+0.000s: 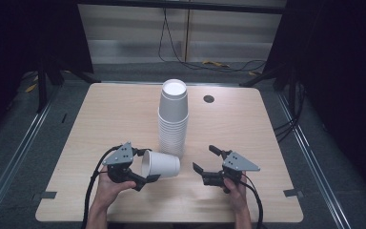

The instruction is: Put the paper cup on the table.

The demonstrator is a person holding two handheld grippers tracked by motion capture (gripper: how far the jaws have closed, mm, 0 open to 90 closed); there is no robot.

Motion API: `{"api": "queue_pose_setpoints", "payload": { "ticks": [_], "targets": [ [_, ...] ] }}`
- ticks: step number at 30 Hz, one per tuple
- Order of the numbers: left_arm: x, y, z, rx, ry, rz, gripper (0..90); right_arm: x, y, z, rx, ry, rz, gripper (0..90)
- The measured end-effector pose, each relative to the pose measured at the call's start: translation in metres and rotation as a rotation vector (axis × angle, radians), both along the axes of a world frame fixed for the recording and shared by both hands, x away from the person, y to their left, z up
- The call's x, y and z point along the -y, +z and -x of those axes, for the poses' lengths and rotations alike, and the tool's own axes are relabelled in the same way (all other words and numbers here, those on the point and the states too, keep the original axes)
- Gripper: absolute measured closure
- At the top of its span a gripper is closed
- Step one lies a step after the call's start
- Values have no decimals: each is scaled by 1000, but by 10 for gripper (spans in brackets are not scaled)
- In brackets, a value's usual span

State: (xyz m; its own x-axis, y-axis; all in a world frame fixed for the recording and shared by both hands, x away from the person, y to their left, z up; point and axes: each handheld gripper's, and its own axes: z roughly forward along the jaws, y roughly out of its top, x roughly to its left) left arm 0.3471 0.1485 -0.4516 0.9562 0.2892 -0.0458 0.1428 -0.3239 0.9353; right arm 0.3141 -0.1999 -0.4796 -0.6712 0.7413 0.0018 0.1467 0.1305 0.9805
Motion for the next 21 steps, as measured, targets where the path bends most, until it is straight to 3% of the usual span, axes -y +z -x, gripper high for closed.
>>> {"api": "queue_pose_setpoints", "payload": {
  "ticks": [4,8,13,17,21],
  "targets": [
    [-8,0,-1,-9,41,9,108,2,-2,0,-9,-13,14,129],
    [-16,2,-1,-7,66,-10,107,6,-4,3,22,-77,-14,131],
    [-26,3,1,-12,104,-17,106,12,-7,6,31,-171,-10,134],
    [-34,3,3,-22,141,-7,106,14,-11,9,109,-251,3,138],
    [-43,3,1,-32,186,-5,106,16,-17,9,132,-332,14,146]
  ]
}}
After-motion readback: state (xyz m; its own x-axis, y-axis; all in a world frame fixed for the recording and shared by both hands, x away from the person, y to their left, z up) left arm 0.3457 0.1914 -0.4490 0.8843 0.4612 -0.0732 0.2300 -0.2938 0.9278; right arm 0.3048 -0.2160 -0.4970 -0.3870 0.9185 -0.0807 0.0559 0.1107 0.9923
